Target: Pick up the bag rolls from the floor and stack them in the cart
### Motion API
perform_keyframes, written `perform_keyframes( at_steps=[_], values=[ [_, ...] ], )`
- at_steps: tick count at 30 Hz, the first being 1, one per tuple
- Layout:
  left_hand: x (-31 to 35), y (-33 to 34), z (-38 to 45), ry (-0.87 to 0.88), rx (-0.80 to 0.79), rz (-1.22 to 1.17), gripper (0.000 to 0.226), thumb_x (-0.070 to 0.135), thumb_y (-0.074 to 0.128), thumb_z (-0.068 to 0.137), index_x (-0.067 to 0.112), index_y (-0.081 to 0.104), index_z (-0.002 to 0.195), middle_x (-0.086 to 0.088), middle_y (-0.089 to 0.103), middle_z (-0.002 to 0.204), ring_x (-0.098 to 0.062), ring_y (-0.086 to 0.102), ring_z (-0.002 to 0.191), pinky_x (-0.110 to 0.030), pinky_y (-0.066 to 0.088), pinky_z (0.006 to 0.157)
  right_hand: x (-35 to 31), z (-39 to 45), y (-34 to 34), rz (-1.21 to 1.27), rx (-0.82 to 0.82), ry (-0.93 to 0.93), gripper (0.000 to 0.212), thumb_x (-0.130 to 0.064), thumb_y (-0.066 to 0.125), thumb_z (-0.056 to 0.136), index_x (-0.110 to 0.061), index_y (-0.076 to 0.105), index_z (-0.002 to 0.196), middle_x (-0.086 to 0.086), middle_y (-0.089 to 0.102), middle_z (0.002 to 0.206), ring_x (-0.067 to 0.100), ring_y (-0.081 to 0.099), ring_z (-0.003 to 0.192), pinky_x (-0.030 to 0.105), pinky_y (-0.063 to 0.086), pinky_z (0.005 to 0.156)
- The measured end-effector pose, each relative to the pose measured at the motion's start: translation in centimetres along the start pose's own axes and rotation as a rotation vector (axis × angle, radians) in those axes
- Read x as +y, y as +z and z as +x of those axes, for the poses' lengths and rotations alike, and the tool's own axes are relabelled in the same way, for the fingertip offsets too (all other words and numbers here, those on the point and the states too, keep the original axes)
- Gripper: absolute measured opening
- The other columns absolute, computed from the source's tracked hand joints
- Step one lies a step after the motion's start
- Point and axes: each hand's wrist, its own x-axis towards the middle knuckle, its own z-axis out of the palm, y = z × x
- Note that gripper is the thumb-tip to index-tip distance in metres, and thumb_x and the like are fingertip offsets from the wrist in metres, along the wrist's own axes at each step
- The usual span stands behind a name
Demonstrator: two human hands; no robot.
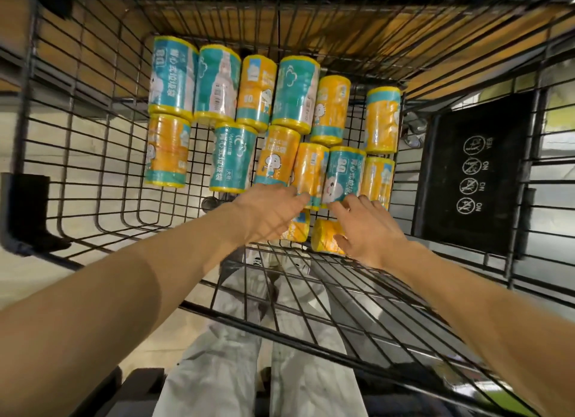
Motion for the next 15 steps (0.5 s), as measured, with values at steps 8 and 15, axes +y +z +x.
perform_keyframes(
  at_steps=[8, 15],
  values=[
    [-0.9, -10.1, -8.9, -0.264, 0.226, -0.155, 0.046, 0.035, 0.051, 0.101, 0.019, 0.040, 0.143, -0.006, 0.055, 0.130, -0.030, 0.059, 0.115, -0.043, 0.052, 0.085, -1.8, -4.3, -13.5, 0.057, 0.212, -0.017, 0.055, -0.038, 0.056, 0.098, -0.019, 0.041, 0.147, 0.009, 0.051, 0.135, 0.032, 0.047, 0.127, 0.043, 0.045, 0.102],
    [-0.8, -20.3, -22.4, -0.400, 0.496, -0.124, 0.049, 0.038, 0.053, 0.099, 0.020, 0.041, 0.142, -0.008, 0.055, 0.134, -0.031, 0.055, 0.124, -0.046, 0.050, 0.095, -6.1, -10.3, -27.8, -0.033, 0.469, -0.064, 0.062, -0.048, 0.057, 0.095, -0.018, 0.041, 0.147, 0.009, 0.051, 0.138, 0.033, 0.049, 0.127, 0.044, 0.046, 0.100]
  ],
)
